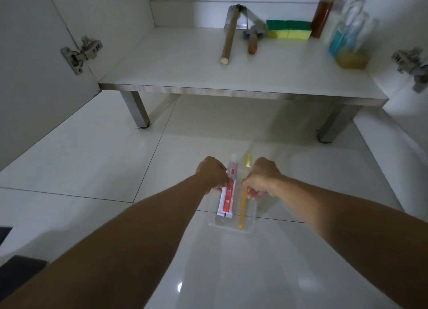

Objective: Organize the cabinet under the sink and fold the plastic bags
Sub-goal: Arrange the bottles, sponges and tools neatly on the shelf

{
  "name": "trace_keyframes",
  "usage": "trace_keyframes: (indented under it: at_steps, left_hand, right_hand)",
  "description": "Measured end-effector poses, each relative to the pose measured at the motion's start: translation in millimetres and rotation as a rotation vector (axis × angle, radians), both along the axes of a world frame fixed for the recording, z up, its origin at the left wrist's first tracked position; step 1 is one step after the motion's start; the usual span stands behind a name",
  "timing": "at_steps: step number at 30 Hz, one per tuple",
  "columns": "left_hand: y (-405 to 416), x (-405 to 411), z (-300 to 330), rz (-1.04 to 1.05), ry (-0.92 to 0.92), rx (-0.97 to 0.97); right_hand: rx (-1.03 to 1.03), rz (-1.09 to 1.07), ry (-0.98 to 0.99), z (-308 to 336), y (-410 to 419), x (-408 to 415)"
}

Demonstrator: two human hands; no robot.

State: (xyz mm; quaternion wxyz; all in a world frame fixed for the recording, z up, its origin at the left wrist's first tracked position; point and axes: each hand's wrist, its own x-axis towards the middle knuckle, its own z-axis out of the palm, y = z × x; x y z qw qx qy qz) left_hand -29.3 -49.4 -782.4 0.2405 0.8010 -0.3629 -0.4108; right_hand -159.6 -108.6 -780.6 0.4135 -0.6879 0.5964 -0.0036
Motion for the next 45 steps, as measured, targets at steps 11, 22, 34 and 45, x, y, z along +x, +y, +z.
trace_keyframes:
  at_steps: [11,22,34,45]
  left_hand:
    - [1,-10,-26,-0.092,-0.332,0.047]
    - [16,-4,-33,-0.041,-0.604,0.045]
    - [26,0,-32,-0.054,-0.335,0.21]
    - [26,-10,-25,-0.042,-0.402,0.204]
  right_hand:
    - [-0.105,0.083,0.098,-23,13,1]
    - [-0.231,0.148,0.246,-15,19,-16]
    - [-0.327,0.215,0.213,-36,27,-15]
    - [-0.227,0.062,0.286,-44,31,-6]
